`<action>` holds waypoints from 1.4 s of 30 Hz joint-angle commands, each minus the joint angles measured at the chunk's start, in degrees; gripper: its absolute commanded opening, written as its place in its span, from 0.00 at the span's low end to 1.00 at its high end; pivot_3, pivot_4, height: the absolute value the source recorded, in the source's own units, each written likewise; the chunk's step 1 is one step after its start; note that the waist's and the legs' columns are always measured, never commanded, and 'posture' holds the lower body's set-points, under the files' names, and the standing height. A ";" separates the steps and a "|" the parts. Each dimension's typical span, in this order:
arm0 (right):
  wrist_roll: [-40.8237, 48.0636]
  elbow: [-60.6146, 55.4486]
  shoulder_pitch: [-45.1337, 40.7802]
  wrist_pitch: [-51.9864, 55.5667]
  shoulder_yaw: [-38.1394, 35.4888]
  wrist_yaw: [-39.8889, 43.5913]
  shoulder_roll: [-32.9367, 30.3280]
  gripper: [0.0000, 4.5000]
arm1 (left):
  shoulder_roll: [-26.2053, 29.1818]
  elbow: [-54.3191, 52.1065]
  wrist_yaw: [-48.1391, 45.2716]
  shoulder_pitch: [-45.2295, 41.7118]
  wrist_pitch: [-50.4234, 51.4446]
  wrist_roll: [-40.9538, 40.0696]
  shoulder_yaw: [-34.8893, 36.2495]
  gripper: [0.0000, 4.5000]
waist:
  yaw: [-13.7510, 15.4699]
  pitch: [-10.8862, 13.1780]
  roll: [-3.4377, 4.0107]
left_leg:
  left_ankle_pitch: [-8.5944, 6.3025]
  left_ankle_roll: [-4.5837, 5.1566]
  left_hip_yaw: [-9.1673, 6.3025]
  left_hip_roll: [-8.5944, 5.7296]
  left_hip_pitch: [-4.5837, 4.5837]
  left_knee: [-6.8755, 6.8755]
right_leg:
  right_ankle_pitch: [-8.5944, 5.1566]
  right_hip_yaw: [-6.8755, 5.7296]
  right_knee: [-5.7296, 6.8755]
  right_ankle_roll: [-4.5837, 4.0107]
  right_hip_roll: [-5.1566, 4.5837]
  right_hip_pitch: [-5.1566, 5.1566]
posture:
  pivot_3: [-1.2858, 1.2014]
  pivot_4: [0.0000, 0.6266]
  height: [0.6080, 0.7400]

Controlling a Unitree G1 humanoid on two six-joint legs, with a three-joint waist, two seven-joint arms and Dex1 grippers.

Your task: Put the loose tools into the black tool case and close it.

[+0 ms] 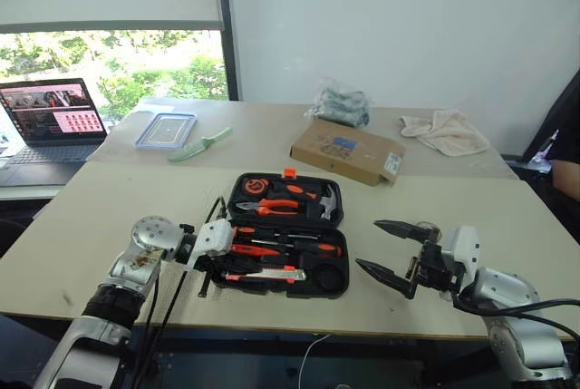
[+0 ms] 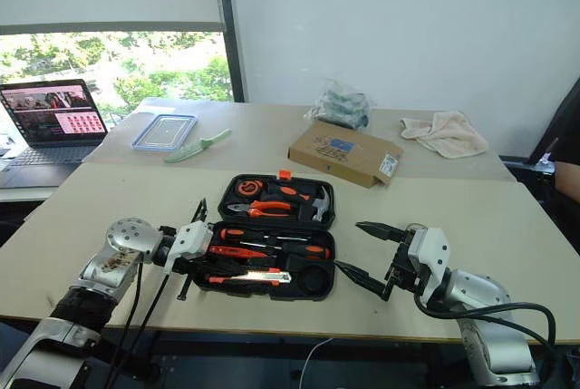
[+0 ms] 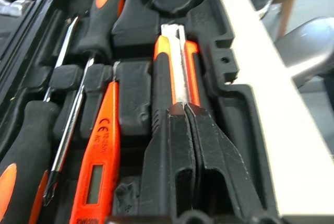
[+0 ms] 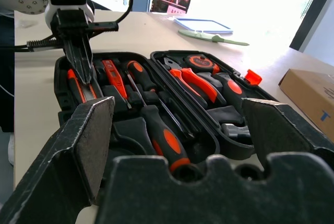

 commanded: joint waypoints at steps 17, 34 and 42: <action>1.27 -4.62 12.30 -0.19 -12.82 -4.03 -2.84 1.00 | -2.15 -9.22 9.00 7.64 11.46 -10.73 9.94 0.06 | -0.29 -0.44 0.58 | -0.04 0.09 -0.06 0.07 0.47 -0.12 | -0.07 0.09 -0.11 0.04 -0.01 0.47 | 0.52 0.24 1.00; -4.99 5.03 7.40 19.15 -13.21 -8.30 -16.88 1.00 | 5.21 -14.76 4.85 17.65 10.02 -19.95 22.76 0.98 | -1.14 -0.23 0.49 | 0.01 0.20 0.11 0.13 0.48 -0.27 | -0.09 0.14 -0.72 0.18 -0.17 0.51 | 0.52 0.24 1.00; -18.73 27.88 -22.00 24.90 9.34 -1.08 -20.80 1.00 | 4.06 -16.91 6.34 18.24 10.88 -19.44 20.65 0.98 | -1.53 -0.23 0.51 | 0.00 0.20 0.10 0.05 -0.13 -0.38 | 0.22 0.15 -0.73 0.06 0.04 -0.10 | 0.52 0.24 1.00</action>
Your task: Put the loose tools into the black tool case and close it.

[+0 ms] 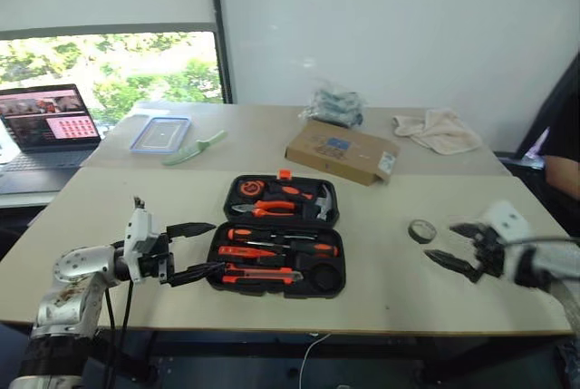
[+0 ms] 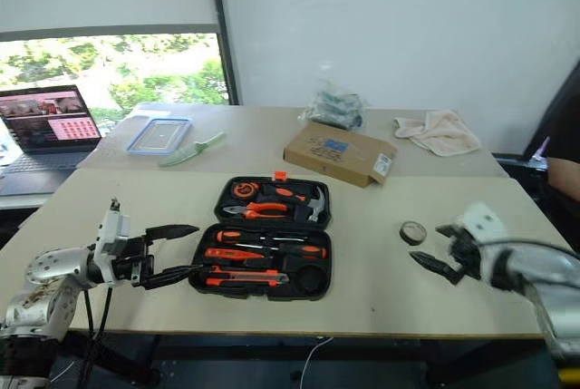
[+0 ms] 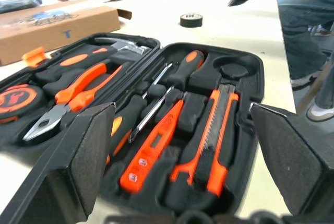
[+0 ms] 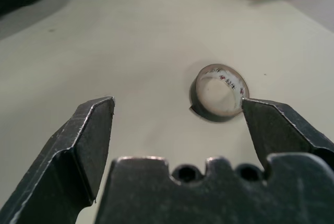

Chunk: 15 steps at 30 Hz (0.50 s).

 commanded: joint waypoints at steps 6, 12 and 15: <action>-10.40 22.08 -15.29 -6.13 10.77 5.86 2.64 0.67 | -0.48 -3.83 1.75 2.02 -0.39 -0.17 -0.63 1.00 | 0.19 0.00 0.00 | 0.18 -0.33 0.03 -0.04 -0.63 0.00 | -0.01 -0.19 -0.08 0.18 0.01 -0.32 | 0.52 0.24 1.00; -11.16 26.15 -19.30 -14.78 11.05 11.44 2.72 0.25 | -0.32 -4.27 1.38 2.96 -1.27 -0.59 -0.25 1.00 | 0.18 0.01 0.00 | 0.09 -0.17 0.06 -0.11 -0.63 0.15 | 0.11 -0.14 -0.18 0.42 -0.17 -0.21 | 0.52 0.24 1.00; -6.79 21.84 -19.33 -20.04 9.27 19.17 3.01 0.02 | -0.05 -4.31 0.67 3.35 -1.32 -0.83 -0.22 1.00 | -0.17 0.02 0.02 | 0.10 -0.20 0.06 -0.08 -0.56 0.14 | 0.10 -0.12 -0.18 0.41 -0.13 -0.23 | 0.52 0.24 1.00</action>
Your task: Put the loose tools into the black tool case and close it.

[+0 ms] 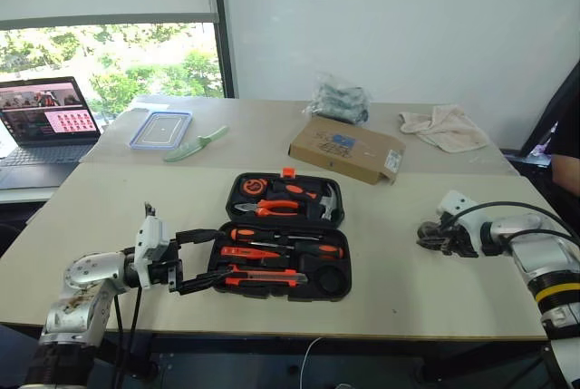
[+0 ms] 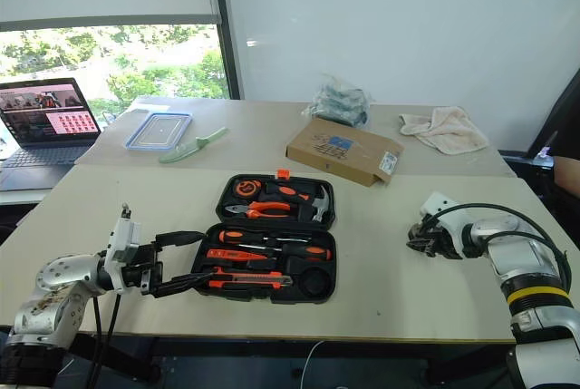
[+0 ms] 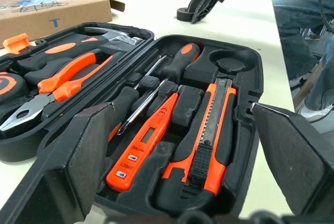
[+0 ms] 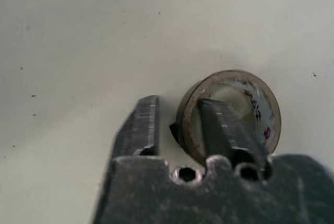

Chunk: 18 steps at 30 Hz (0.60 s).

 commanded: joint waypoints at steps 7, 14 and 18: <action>19.54 -32.53 2.13 9.41 -1.04 17.73 1.89 0.01 | 1.06 -1.48 -1.35 0.76 -1.34 -0.73 0.97 1.00 | -0.49 0.03 0.05 | 0.03 -0.05 -0.03 0.14 0.08 0.00 | 0.01 0.03 0.10 -0.10 0.08 -0.03 | 0.52 0.24 1.00; 14.63 -44.90 3.49 20.06 9.26 10.40 6.89 0.01 | 1.40 -2.74 -1.08 1.87 -0.92 -0.45 0.72 1.00 | 0.29 0.03 0.05 | -0.01 0.01 -0.07 0.07 0.05 0.09 | 0.02 -0.06 0.14 -0.13 -0.06 -0.04 | 0.52 0.24 1.00; 12.31 -46.41 5.33 20.54 12.70 10.37 6.43 0.01 | 1.96 -3.45 -0.87 2.58 -0.58 -0.43 1.03 1.00 | 0.77 0.03 0.04 | 0.00 -0.02 -0.04 -0.01 0.01 0.12 | 0.02 -0.07 0.11 -0.13 -0.09 -0.05 | 0.52 0.24 1.00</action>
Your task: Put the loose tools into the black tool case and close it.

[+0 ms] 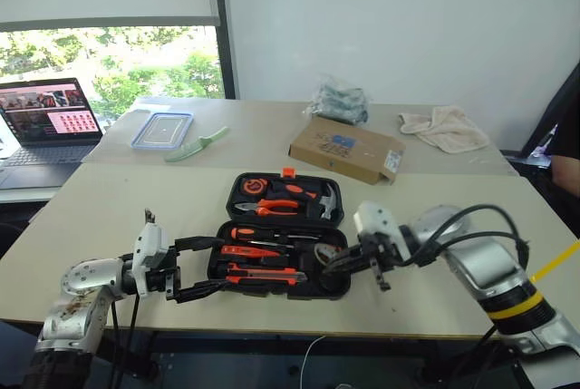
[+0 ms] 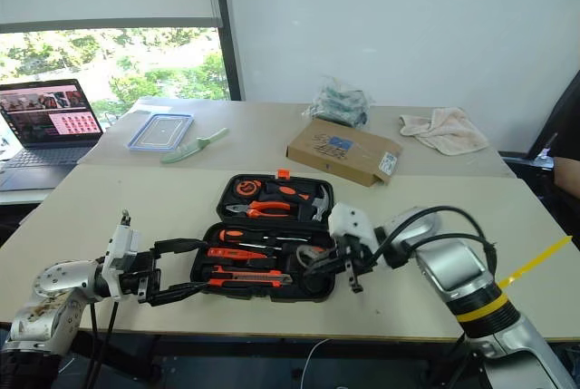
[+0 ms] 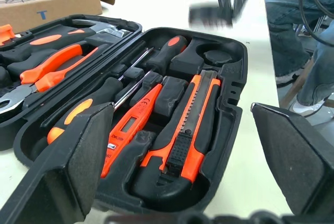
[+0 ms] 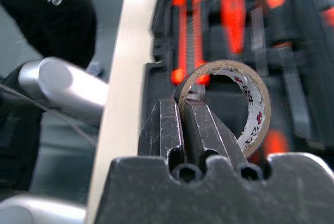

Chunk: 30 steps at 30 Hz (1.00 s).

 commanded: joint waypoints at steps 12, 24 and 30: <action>-11.95 1.22 -3.74 -2.87 6.06 -1.75 -2.43 0.25 | 2.51 -2.33 1.18 1.49 -0.62 -0.17 1.39 1.00 | -0.02 0.00 -0.01 | -0.01 0.02 0.00 0.02 0.12 0.02 | 0.00 0.01 0.02 -0.02 0.07 0.09 | 0.52 0.24 1.00; 7.81 6.53 -0.01 -4.60 -13.90 8.40 -4.81 0.77 | 2.83 1.36 6.75 1.53 -0.09 0.84 4.58 1.00 | 0.42 0.00 -0.02 | 0.00 0.00 -0.02 0.03 0.01 -0.01 | 0.01 -0.06 0.00 -0.02 0.11 0.09 | 0.52 0.24 1.00; 0.18 18.66 3.40 -19.64 -20.17 -4.72 -1.13 0.61 | 2.28 7.73 20.44 -3.38 2.68 6.46 5.74 0.84 | 0.19 0.01 -0.06 | -0.02 0.04 0.02 0.02 0.07 -0.02 | 0.03 -0.01 -0.06 0.02 0.09 0.10 | 0.52 0.24 1.00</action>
